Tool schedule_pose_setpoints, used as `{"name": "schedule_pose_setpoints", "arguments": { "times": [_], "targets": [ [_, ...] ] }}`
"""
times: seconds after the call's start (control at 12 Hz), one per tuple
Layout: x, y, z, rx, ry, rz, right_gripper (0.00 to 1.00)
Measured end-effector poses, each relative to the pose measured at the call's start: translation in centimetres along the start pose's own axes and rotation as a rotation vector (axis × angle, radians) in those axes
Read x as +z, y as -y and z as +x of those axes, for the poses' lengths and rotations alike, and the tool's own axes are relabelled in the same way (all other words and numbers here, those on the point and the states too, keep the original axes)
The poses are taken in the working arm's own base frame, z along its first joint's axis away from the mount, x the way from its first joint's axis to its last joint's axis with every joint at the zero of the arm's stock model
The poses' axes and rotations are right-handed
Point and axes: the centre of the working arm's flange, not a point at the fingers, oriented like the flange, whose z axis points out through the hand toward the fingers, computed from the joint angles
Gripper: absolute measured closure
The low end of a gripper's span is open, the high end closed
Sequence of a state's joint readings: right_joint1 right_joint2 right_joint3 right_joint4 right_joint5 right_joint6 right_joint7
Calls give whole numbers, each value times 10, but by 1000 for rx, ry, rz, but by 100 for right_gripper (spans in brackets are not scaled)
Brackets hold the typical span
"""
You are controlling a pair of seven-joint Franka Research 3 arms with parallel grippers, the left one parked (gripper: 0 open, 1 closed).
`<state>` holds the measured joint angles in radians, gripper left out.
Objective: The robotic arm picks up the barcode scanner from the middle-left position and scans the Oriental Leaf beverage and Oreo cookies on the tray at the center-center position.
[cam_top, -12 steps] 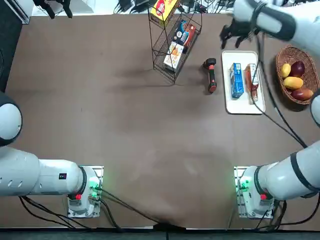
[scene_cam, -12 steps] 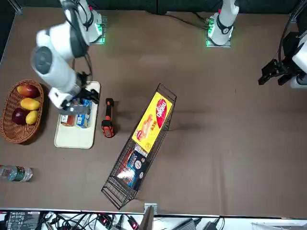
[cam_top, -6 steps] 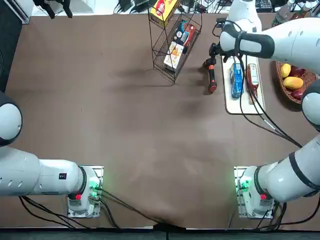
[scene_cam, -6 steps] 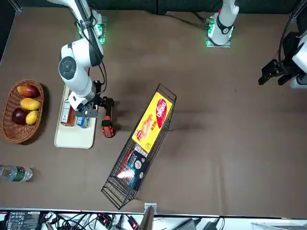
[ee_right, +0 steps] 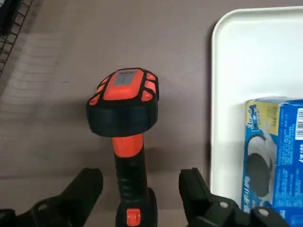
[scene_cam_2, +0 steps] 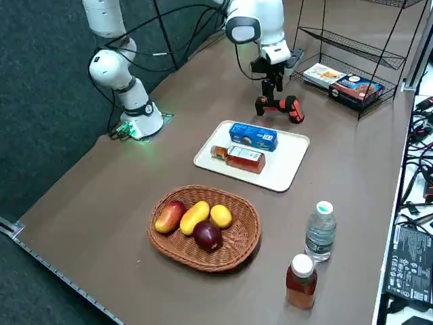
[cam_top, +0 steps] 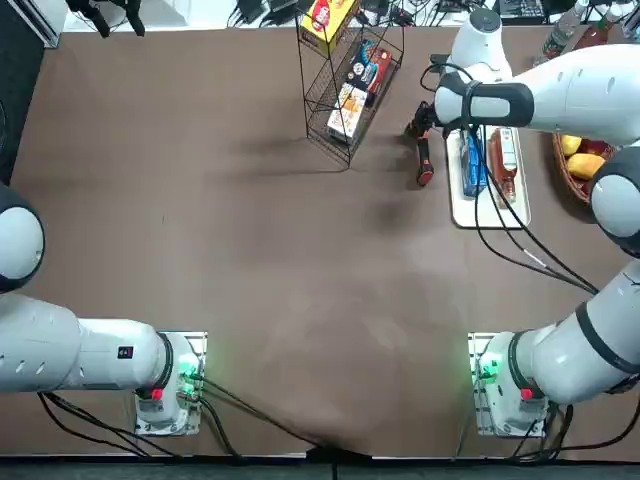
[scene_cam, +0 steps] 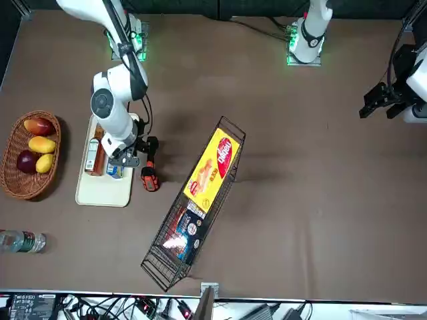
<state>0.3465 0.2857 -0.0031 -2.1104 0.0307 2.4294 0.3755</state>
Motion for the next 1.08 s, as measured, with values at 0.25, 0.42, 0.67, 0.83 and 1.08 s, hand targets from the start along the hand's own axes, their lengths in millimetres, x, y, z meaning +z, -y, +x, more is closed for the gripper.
{"name": "schedule_pose_setpoints", "arguments": {
  "times": [0.25,0.42,0.67,0.83,1.08],
  "targets": [
    [15,4,-1,-7,-9,4,0],
    [34,6,-5,-11,-14,5,1],
    [51,3,-11,-10,-24,8,1],
    [58,2,-13,-9,-23,7,2],
    [60,2,-14,-9,-23,7,19]
  ]
}}
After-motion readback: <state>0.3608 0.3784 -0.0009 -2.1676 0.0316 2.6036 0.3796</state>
